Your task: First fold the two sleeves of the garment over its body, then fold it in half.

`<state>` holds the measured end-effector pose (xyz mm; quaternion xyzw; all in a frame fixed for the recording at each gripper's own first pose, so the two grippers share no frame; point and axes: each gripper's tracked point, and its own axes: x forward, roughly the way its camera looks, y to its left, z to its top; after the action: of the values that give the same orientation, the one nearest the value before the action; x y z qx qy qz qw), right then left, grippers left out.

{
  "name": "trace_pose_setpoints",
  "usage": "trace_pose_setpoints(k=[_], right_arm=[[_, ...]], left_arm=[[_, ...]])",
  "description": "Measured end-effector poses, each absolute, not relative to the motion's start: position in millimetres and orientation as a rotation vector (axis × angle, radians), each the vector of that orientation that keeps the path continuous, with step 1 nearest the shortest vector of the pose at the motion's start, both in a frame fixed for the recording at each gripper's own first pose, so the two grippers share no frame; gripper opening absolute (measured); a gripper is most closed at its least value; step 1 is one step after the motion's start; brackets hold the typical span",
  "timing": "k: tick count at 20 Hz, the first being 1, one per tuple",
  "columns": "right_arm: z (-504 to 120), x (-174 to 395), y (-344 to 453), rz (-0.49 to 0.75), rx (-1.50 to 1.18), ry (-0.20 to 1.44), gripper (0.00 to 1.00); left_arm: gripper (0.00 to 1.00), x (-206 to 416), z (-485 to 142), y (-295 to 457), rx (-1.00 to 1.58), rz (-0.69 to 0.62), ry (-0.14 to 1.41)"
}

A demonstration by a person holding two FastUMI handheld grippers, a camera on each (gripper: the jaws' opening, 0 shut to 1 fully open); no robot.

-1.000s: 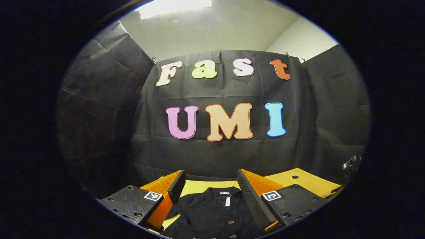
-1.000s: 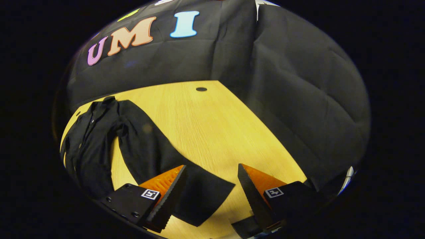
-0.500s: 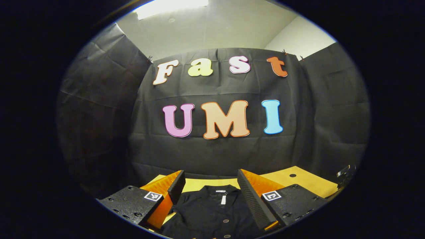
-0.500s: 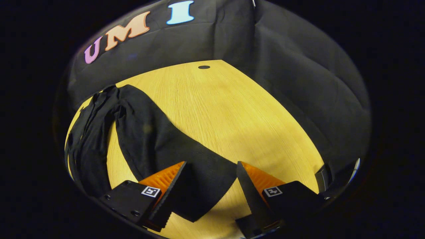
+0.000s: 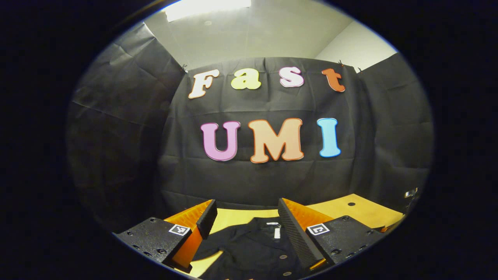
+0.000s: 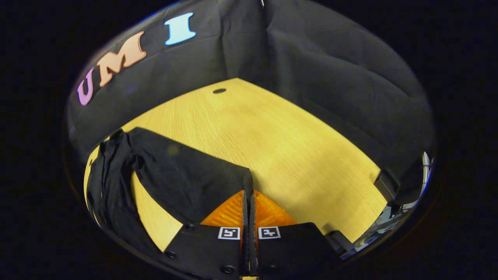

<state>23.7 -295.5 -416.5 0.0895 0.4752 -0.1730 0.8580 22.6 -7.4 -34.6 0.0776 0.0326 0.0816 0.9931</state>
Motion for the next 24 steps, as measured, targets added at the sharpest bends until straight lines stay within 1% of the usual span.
trace_pose_setpoints(k=[4,11,16,18,24], right_arm=[[-362.3,67.1,-265.5,-0.33,0.162,0.862,0.03],[-292.7,125.2,-178.1,-0.191,0.118,0.693,0.02],[-264.9,146.9,-107.2,-0.075,0.087,0.627,0.02],[-254.0,154.4,-66.6,-0.008,0.077,0.6,0.02],[-241.3,157.6,24.5,0.127,-0.004,0.55,0.02]], left_arm=[[0.93,11.6,-37.4,25.2,0.133,0.192,0.079],[0.93,-7.5,-30.2,73.9,0.129,0.246,0.073],[0.93,-27.8,-29.8,112.8,0.129,0.303,0.083],[0.93,-36.5,-27.9,129.9,0.137,0.33,0.083],[0.93,-60.2,-30.6,178.3,0.139,0.388,0.099]])
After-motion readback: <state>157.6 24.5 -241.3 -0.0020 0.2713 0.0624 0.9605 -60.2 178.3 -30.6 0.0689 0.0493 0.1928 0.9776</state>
